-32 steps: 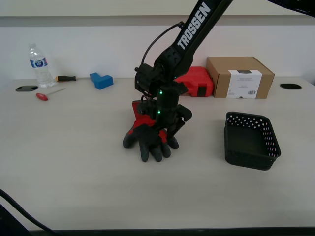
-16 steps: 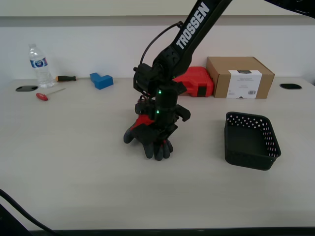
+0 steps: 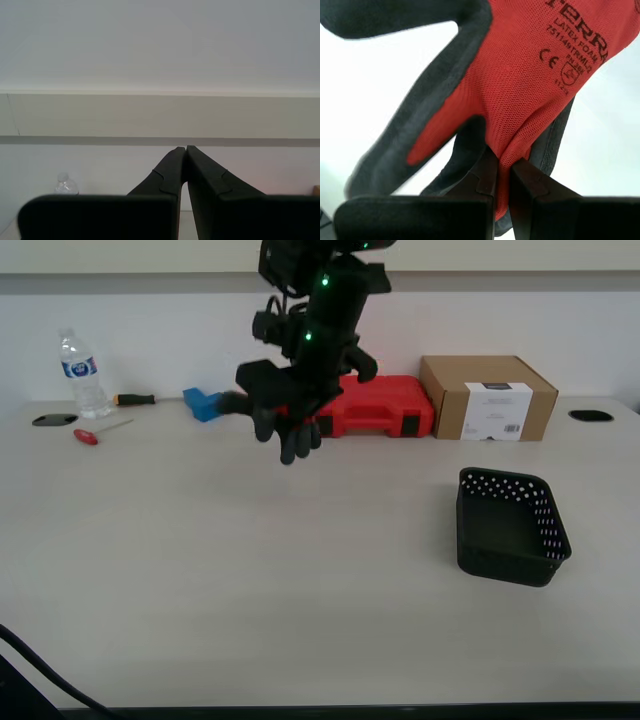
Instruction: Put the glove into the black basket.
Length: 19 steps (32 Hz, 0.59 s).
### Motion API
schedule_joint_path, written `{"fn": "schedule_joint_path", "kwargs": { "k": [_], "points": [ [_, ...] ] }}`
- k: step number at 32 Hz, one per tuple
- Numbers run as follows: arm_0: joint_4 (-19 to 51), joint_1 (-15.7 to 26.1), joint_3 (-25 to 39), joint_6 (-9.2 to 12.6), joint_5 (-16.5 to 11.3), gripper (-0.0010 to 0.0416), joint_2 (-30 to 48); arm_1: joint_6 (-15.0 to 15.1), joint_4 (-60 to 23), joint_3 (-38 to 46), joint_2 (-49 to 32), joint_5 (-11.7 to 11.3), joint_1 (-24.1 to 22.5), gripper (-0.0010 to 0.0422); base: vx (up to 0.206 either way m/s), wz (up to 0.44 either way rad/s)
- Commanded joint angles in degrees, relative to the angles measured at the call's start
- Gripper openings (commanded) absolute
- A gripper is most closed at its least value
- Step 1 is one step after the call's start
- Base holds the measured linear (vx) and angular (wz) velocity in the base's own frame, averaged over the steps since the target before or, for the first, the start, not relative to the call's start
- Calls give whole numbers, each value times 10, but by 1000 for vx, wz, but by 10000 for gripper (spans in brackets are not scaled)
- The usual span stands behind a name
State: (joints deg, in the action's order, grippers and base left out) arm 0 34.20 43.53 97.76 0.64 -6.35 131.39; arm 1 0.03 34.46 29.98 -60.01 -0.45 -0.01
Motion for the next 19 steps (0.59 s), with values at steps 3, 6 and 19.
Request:
{"fn": "schedule_joint_path", "kwargs": {
  "k": [3, 6, 19],
  "points": [
    [5, -18, -73, 8, 53, -1, -90, 0, 3, 0, 0, -2, 0, 0, 0, 0],
    [0, -39, -146, 29, 49, -1, -141, 0, 3, 0, 0, -2, 0, 0, 0, 0],
    [-101, -197, -458, 102, 56, -1, -320, 0, 3, 1, 0, -6, 1, 0, 0, 0]
  ]
}}
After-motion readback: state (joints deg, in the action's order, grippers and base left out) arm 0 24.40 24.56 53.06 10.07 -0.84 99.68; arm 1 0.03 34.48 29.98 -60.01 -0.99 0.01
